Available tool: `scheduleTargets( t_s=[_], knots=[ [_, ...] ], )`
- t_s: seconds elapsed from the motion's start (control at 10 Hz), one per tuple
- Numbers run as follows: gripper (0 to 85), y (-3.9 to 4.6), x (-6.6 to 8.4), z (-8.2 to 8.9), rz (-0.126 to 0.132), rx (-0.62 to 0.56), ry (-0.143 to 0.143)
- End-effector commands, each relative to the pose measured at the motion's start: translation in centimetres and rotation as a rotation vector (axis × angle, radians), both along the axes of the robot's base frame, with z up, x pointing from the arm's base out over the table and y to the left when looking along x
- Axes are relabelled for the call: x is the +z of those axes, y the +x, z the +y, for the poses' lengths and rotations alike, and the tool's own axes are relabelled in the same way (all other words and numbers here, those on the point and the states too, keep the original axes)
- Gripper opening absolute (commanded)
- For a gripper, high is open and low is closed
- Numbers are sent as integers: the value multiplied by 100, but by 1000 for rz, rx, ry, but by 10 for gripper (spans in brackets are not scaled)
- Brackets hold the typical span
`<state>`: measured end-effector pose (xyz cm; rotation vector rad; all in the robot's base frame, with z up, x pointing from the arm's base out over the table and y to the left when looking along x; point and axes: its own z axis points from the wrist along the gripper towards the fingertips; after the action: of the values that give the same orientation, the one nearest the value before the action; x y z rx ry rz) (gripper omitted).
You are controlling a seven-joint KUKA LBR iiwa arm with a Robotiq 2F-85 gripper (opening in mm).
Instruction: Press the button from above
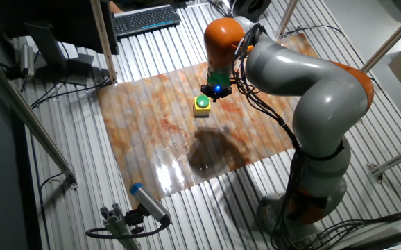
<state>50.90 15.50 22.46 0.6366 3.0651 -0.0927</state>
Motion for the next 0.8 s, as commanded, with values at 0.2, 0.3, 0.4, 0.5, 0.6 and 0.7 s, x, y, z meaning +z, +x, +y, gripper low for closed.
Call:
scheduleTargets(
  t_s=[0.2, 0.3, 0.4, 0.5, 0.6, 0.7],
  knots=[
    [0, 0, 0, 0, 2, -2, 1],
    [0, 0, -1, 0, 1, -5, 4],
    [0, 0, -1, 0, 1, -5, 4],
    [0, 1, -1, 0, 1, -5, 5],
    [0, 1, -2, 0, 1, -6, 9],
    [0, 5, -1, 3, -2, -12, 11]
  ],
)
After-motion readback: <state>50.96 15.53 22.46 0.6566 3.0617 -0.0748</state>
